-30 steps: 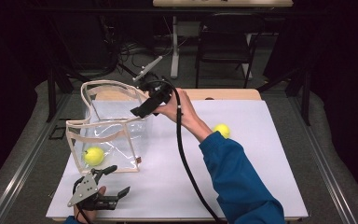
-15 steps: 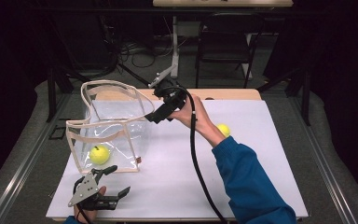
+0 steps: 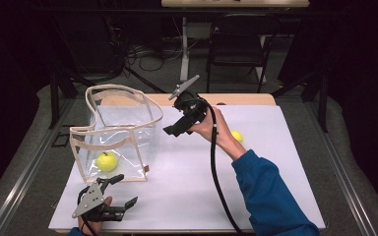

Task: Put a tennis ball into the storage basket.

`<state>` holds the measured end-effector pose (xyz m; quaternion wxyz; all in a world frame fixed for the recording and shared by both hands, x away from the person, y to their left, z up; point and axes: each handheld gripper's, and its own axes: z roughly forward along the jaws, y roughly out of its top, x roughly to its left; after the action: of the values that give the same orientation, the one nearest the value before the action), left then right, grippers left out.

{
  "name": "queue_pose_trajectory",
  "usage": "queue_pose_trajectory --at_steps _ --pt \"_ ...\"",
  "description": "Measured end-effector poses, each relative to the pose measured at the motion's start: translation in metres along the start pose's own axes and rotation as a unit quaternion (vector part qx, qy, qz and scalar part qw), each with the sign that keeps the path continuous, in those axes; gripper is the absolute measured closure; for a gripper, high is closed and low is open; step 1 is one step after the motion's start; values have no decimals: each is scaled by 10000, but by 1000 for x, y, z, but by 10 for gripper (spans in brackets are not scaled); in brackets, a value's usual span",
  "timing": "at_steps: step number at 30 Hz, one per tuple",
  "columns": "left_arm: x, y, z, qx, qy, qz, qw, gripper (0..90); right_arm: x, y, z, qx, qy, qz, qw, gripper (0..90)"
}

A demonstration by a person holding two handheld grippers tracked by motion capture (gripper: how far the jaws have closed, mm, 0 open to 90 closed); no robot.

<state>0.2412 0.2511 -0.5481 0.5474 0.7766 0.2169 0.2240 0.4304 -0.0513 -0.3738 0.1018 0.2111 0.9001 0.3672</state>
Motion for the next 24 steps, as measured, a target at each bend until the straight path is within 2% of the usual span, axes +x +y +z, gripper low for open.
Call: queue_pose_trajectory --at_steps 8,11,24 --pt "0 -1 0 -7 4 -20 10000 161 -2 -19 -2 19 -5 84 10000 0" --pt "0 -1 0 -3 -3 -18 10000 160 -7 -32 -3 55 -24 154 9999 0" --pt "2 -1 -1 -37 -31 -49 10000 160 -10 -61 -1 179 -83 296 9994 0"
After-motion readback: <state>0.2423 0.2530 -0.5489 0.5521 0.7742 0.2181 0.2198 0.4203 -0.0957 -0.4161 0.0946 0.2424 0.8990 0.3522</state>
